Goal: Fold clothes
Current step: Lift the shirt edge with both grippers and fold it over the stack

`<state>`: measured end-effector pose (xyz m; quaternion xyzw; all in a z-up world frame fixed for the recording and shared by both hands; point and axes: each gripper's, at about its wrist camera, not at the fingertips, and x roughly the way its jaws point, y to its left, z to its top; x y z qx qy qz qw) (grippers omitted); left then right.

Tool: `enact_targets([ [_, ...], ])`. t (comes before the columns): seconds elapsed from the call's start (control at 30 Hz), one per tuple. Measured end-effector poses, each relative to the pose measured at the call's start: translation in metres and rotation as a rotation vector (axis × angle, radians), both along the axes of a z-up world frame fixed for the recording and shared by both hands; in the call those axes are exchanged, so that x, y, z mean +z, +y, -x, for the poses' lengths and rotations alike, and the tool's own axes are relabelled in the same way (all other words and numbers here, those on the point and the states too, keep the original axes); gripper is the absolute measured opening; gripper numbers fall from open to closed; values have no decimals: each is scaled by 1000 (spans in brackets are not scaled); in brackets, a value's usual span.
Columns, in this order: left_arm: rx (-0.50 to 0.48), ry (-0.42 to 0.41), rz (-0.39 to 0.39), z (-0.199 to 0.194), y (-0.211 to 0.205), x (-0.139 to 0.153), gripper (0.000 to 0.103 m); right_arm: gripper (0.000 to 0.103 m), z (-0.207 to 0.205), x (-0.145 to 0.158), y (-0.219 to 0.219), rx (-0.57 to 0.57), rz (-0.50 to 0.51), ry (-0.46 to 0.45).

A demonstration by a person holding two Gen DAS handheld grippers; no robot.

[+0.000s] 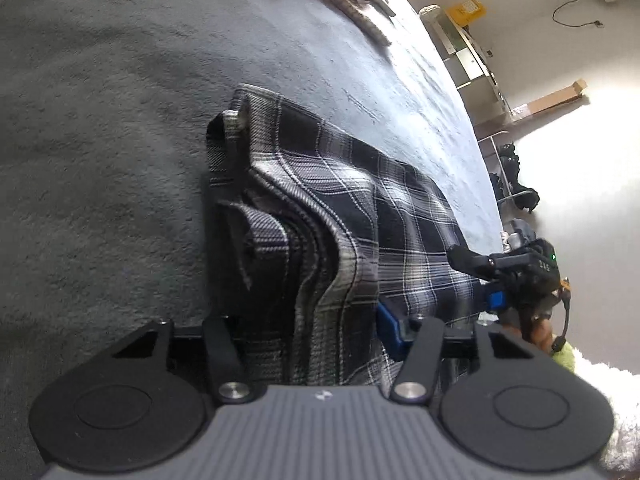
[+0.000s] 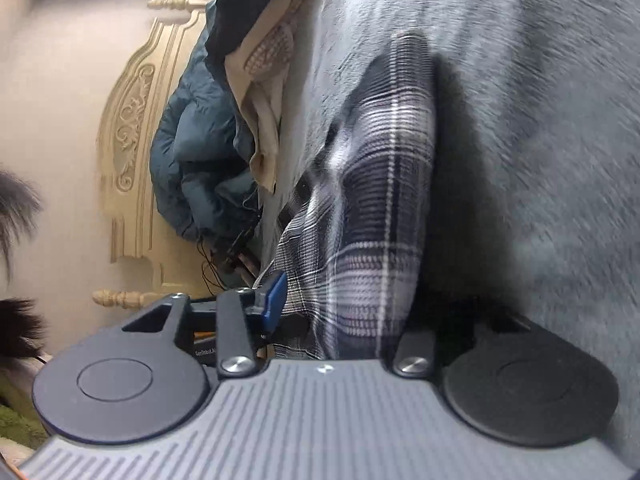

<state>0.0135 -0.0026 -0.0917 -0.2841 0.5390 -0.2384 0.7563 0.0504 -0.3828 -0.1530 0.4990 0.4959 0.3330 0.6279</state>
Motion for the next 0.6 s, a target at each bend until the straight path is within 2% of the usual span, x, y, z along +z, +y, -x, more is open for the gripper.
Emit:
enact_targets([
  [0.07, 11, 6, -7, -8, -5, 0, 54, 24, -2, -5, 1, -15, 11, 12],
  [0.1, 17, 10, -11, -13, -7, 0, 52, 20, -5, -5, 3, -9, 37, 16],
  [0.17, 19, -10, -60, -6, -14, 7, 43, 18, -4, 7, 9, 11, 121, -23],
  [0.27, 36, -26, -128, 1, -24, 19, 37, 16, 2, 31, 24, 30, 288, -96],
  [0.4, 61, -23, -198, 3, -37, 33, 33, 14, 13, 63, 52, 54, 528, -193],
  [0.6, 72, -36, -239, 8, -48, 54, 30, 12, 29, 89, 80, 91, 753, -294],
])
